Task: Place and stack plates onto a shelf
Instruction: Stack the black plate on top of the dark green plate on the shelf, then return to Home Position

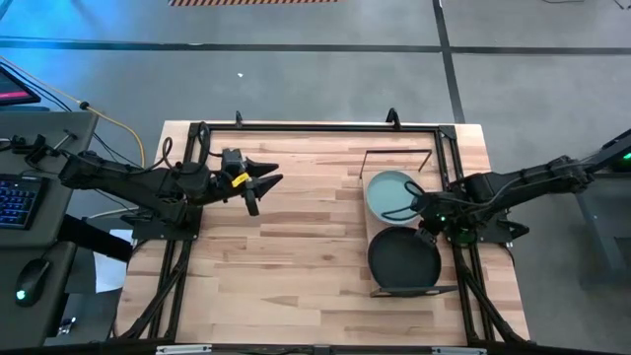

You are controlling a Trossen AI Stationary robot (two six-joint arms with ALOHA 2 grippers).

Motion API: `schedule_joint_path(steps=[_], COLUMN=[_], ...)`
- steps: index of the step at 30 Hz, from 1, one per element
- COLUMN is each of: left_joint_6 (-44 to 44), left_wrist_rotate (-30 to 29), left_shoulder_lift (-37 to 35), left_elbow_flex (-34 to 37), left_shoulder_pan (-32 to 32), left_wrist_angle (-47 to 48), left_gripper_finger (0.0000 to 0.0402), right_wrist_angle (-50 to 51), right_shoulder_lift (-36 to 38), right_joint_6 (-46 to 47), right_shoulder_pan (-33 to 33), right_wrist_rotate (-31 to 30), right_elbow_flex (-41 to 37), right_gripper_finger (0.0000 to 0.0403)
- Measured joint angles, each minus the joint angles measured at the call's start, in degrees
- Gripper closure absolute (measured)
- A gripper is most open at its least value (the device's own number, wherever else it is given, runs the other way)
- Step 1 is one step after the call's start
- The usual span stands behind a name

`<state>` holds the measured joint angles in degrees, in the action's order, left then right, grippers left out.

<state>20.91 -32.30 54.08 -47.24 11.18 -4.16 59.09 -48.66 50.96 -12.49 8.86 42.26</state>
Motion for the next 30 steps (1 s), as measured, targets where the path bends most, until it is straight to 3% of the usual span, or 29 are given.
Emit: schedule_joint_path(steps=[10,16,24,30], left_joint_6=[0.0,0.0,0.0,0.6], left_wrist_rotate=[0.0,0.0,0.0,6.2], left_shoulder_lift=[0.0,0.0,0.0,-4.3], left_elbow_flex=[0.0,0.0,0.0,-0.1], left_shoulder_pan=[0.0,0.0,0.0,0.0], left_wrist_angle=[0.0,0.0,0.0,0.2], left_gripper_finger=[0.0238,0.0238,0.0238,0.0238], right_wrist_angle=[-4.6,-9.9,0.4,-14.5], right_shoulder_lift=[0.8,5.1,11.4,13.5], right_joint_6=[2.6,3.2,9.3,7.6], right_shoulder_pan=[0.1,0.1,0.1,0.1], right_wrist_rotate=[-2.8,-2.6,-3.2,-14.5], right_elbow_flex=[0.0,0.0,0.0,0.0], right_gripper_finger=[0.0262,0.0202,0.0179,0.0178])
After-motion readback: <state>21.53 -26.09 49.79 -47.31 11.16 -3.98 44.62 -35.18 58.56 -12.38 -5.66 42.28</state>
